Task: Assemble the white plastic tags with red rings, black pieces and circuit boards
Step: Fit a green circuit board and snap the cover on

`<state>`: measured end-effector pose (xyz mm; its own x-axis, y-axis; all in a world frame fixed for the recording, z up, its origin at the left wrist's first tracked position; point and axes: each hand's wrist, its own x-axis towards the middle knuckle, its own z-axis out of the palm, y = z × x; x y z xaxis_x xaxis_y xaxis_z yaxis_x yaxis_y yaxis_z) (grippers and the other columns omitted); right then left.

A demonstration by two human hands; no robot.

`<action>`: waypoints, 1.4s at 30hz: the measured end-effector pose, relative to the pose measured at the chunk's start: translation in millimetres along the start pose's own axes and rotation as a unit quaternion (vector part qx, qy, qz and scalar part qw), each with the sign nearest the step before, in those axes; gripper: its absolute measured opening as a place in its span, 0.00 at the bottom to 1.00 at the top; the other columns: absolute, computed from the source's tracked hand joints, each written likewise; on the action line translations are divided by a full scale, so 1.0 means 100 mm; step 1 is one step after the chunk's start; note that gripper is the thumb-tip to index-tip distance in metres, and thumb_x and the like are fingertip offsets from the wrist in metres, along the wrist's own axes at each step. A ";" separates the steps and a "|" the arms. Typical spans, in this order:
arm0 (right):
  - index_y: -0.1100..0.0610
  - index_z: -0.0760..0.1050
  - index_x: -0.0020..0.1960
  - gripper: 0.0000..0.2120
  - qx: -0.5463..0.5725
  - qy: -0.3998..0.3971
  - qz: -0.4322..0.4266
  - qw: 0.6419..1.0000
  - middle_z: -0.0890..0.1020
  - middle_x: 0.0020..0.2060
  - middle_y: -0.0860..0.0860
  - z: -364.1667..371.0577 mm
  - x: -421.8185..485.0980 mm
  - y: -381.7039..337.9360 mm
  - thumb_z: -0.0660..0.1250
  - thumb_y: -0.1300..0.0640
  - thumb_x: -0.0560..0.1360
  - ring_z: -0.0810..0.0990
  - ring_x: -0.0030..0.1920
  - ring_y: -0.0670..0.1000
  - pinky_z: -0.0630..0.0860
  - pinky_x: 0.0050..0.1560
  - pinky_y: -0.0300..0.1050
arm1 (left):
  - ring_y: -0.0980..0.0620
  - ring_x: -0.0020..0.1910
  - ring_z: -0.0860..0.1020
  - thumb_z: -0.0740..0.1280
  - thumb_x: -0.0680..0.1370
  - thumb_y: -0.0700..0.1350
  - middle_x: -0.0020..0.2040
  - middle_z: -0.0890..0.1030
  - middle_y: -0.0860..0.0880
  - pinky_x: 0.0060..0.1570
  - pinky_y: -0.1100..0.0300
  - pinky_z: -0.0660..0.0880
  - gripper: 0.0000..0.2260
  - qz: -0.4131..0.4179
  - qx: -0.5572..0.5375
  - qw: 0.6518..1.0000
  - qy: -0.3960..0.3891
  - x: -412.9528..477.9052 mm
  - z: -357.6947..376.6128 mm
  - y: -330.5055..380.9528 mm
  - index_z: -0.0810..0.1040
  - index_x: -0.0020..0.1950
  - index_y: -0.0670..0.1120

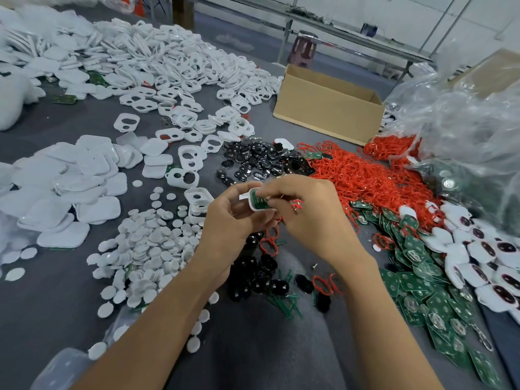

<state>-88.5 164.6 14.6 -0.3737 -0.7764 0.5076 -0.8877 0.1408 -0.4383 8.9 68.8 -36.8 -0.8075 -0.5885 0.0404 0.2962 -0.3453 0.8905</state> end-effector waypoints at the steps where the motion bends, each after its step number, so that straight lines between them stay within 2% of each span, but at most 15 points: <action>1: 0.56 0.84 0.47 0.13 0.004 0.007 0.021 1.000 0.84 0.43 0.49 -0.02 0.00 0.01 0.69 0.71 0.69 0.80 0.42 0.45 0.74 0.45 0.33 | 0.50 0.41 0.84 0.70 0.73 0.29 0.44 0.86 0.46 0.47 0.56 0.82 0.16 -0.001 -0.007 1.000 -0.001 0.00 0.00 0.00 0.77 0.59 0.40; 4: 0.52 0.84 0.49 0.13 -0.008 0.028 0.061 0.998 0.83 0.44 0.45 -0.08 0.00 0.05 0.72 0.67 0.70 0.78 0.43 0.44 0.70 0.43 0.29 | 0.48 0.41 0.84 0.71 0.72 0.30 0.46 0.86 0.43 0.46 0.56 0.82 0.18 -0.008 -0.036 0.999 0.000 0.01 -0.01 0.01 0.76 0.60 0.39; 6: 0.52 0.83 0.49 0.11 -0.009 0.026 0.078 0.997 0.83 0.45 0.45 -0.10 -0.01 0.08 0.74 0.64 0.69 0.78 0.45 0.46 0.71 0.43 0.33 | 0.49 0.40 0.84 0.71 0.71 0.30 0.45 0.85 0.44 0.45 0.57 0.82 0.19 -0.013 -0.053 0.999 -0.005 0.01 -0.01 0.01 0.76 0.61 0.39; 9: 0.54 0.83 0.49 0.09 0.011 0.001 0.097 0.995 0.83 0.45 0.47 -0.09 -0.01 0.09 0.75 0.61 0.69 0.79 0.43 0.47 0.73 0.41 0.37 | 0.49 0.40 0.84 0.71 0.69 0.36 0.44 0.85 0.45 0.43 0.60 0.81 0.19 -0.023 -0.060 0.998 -0.019 0.01 0.00 0.02 0.76 0.59 0.41; 14: 0.57 0.84 0.47 0.08 0.005 -0.024 0.094 0.995 0.83 0.46 0.49 -0.11 0.00 0.11 0.76 0.61 0.69 0.80 0.41 0.46 0.71 0.41 0.30 | 0.49 0.42 0.84 0.68 0.74 0.29 0.46 0.85 0.44 0.46 0.58 0.81 0.16 -0.023 -0.031 0.999 -0.025 0.01 -0.02 -0.02 0.77 0.59 0.43; 21: 0.60 0.84 0.45 0.06 -0.003 -0.035 0.073 0.997 0.83 0.46 0.51 -0.13 -0.01 0.08 0.76 0.63 0.69 0.78 0.39 0.47 0.70 0.41 0.29 | 0.47 0.41 0.85 0.66 0.78 0.35 0.44 0.85 0.43 0.46 0.57 0.81 0.11 -0.035 -0.037 0.999 -0.017 0.03 -0.01 -0.02 0.77 0.60 0.42; 23: 0.60 0.84 0.45 0.06 -0.004 -0.035 0.075 0.997 0.83 0.45 0.51 -0.12 -0.01 0.07 0.76 0.63 0.69 0.79 0.38 0.47 0.73 0.41 0.32 | 0.47 0.41 0.85 0.64 0.80 0.35 0.43 0.85 0.43 0.45 0.57 0.81 0.10 -0.038 -0.032 0.999 -0.008 0.04 -0.02 -0.02 0.78 0.59 0.42; 27: 0.60 0.84 0.45 0.06 0.003 -0.032 0.080 0.996 0.82 0.43 0.50 -0.09 -0.01 0.07 0.76 0.63 0.69 0.79 0.37 0.49 0.78 0.41 0.44 | 0.47 0.40 0.85 0.62 0.81 0.35 0.43 0.86 0.44 0.44 0.57 0.82 0.09 -0.036 -0.015 0.999 0.006 0.03 -0.03 -0.02 0.79 0.58 0.43; 31: 0.60 0.83 0.47 0.06 -0.007 -0.035 0.079 0.996 0.80 0.42 0.49 -0.07 -0.01 0.08 0.76 0.62 0.70 0.79 0.38 0.50 0.79 0.42 0.48 | 0.47 0.40 0.85 0.62 0.81 0.35 0.42 0.86 0.44 0.44 0.57 0.82 0.09 -0.032 0.005 0.999 0.014 0.03 -0.02 -0.01 0.79 0.58 0.43; 36: 0.57 0.83 0.47 0.05 -0.021 -0.052 0.083 0.995 0.81 0.42 0.48 -0.06 -0.01 0.08 0.74 0.58 0.71 0.80 0.40 0.48 0.78 0.43 0.45 | 0.47 0.39 0.85 0.63 0.81 0.34 0.43 0.86 0.44 0.44 0.56 0.83 0.08 -0.039 0.009 0.999 0.031 0.02 -0.02 0.00 0.78 0.57 0.41; 40: 0.56 0.83 0.46 0.04 -0.026 0.005 0.080 0.996 0.83 0.42 0.48 -0.07 0.20 -0.07 0.70 0.60 0.74 0.79 0.41 0.45 0.75 0.45 0.40 | 0.46 0.37 0.84 0.62 0.81 0.32 0.41 0.85 0.44 0.40 0.57 0.83 0.08 -0.043 0.013 0.998 0.052 0.01 0.00 0.00 0.78 0.56 0.39; 42: 0.55 0.83 0.46 0.05 -0.037 -0.009 0.091 0.995 0.82 0.40 0.47 -0.01 0.45 -0.19 0.69 0.60 0.74 0.78 0.39 0.45 0.72 0.43 0.36 | 0.45 0.36 0.83 0.60 0.81 0.31 0.40 0.85 0.45 0.40 0.57 0.83 0.09 -0.031 0.030 0.997 0.057 0.00 0.02 0.00 0.77 0.56 0.38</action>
<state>-88.3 127.6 46.3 -0.5258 -0.7449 0.4106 -0.8232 0.3239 -0.4663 7.4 70.3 -35.9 -0.7588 -0.6481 -0.0656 0.2134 -0.3425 0.9150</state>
